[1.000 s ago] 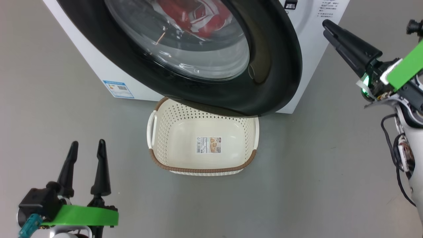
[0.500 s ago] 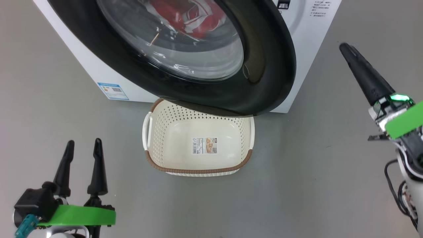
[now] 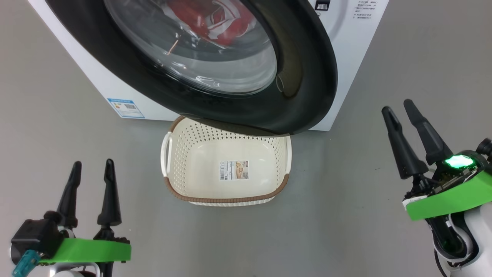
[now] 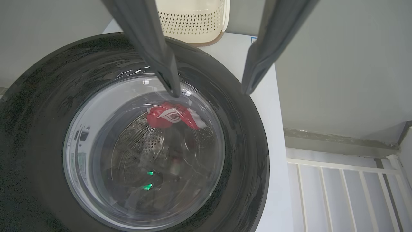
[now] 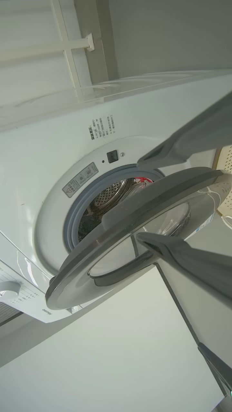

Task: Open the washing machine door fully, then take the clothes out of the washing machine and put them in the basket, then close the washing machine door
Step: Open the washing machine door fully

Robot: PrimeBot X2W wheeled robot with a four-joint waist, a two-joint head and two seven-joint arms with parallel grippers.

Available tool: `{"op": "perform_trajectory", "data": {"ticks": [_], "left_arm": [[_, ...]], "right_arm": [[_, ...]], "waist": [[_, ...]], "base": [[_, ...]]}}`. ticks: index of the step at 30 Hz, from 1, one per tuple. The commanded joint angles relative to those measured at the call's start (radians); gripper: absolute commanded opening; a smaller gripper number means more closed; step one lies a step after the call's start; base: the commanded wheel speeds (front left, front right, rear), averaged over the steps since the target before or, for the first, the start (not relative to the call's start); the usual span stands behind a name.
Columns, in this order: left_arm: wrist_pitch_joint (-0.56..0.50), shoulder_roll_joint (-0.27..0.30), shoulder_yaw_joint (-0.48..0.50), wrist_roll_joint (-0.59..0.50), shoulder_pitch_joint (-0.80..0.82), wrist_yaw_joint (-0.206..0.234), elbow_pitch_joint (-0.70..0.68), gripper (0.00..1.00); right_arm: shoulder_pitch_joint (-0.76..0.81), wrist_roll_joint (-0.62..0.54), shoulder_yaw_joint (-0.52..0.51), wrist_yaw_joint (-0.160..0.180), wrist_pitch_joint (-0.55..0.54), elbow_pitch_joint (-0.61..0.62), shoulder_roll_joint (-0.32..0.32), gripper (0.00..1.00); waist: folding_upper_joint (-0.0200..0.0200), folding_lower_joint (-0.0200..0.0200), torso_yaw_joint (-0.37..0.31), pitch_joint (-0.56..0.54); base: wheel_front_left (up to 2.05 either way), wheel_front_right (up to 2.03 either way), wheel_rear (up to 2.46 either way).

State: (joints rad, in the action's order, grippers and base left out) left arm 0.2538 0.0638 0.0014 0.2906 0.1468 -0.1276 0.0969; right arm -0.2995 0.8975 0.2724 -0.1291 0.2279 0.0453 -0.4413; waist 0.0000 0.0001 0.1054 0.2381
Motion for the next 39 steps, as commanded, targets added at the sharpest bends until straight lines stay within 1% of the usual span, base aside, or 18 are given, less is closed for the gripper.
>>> {"op": "perform_trajectory", "data": {"ticks": [1,5,7,9,13,16,23,39], "left_arm": [[0.008,0.024,0.035,-0.009,-0.002,-0.003,-0.03,1.0],[0.008,0.025,0.037,-0.009,-0.004,-0.003,-0.033,1.0],[0.008,0.025,0.038,-0.008,-0.005,-0.003,-0.033,1.0],[0.008,0.025,0.038,-0.008,-0.004,-0.003,-0.033,1.0],[0.008,0.025,0.04,-0.007,-0.004,-0.003,-0.033,1.0],[0.008,0.025,0.038,-0.005,-0.002,-0.003,-0.032,1.0],[0.008,0.023,0.035,-0.003,0.001,-0.003,-0.026,1.0],[0.008,0.026,0.041,-0.002,-0.002,-0.003,-0.024,1.0]], "right_arm": [[0.017,-0.027,0.012,-0.002,0.014,0.017,-0.013,1.0],[0.039,-0.155,-0.012,-0.002,0.032,-0.019,0.02,1.0],[0.046,-0.217,-0.049,-0.002,0.033,-0.009,0.053,1.0],[0.058,-0.28,-0.062,-0.002,0.033,0.004,0.072,1.0],[0.079,-0.361,-0.073,-0.002,0.034,0.013,0.103,1.0],[0.091,-0.415,-0.106,-0.002,0.034,0.005,0.132,1.0],[0.097,-0.449,-0.137,-0.002,0.034,-0.009,0.16,1.0],[0.095,-0.447,-0.135,-0.002,0.034,-0.042,0.155,1.0]], "waist": [[0.0,-0.0001,0.0,0.0],[0.0,-0.0001,-0.002,-0.001],[0.0,-0.0001,-0.002,0.001],[0.0,-0.0001,-0.002,0.002],[0.0,-0.0001,-0.002,-0.001],[0.0,-0.0001,0.0,-0.001],[0.0,-0.0001,0.004,-0.003],[0.0,-0.0001,0.004,-0.011]], "base": [[0.0,0.0,0.0],[0.0,0.0,0.0],[0.0,0.0,0.0],[0.0,0.0,0.0],[0.0,0.0,0.0],[0.0,0.0,0.0],[0.0,0.0,0.0],[0.0,0.0,0.0]]}}
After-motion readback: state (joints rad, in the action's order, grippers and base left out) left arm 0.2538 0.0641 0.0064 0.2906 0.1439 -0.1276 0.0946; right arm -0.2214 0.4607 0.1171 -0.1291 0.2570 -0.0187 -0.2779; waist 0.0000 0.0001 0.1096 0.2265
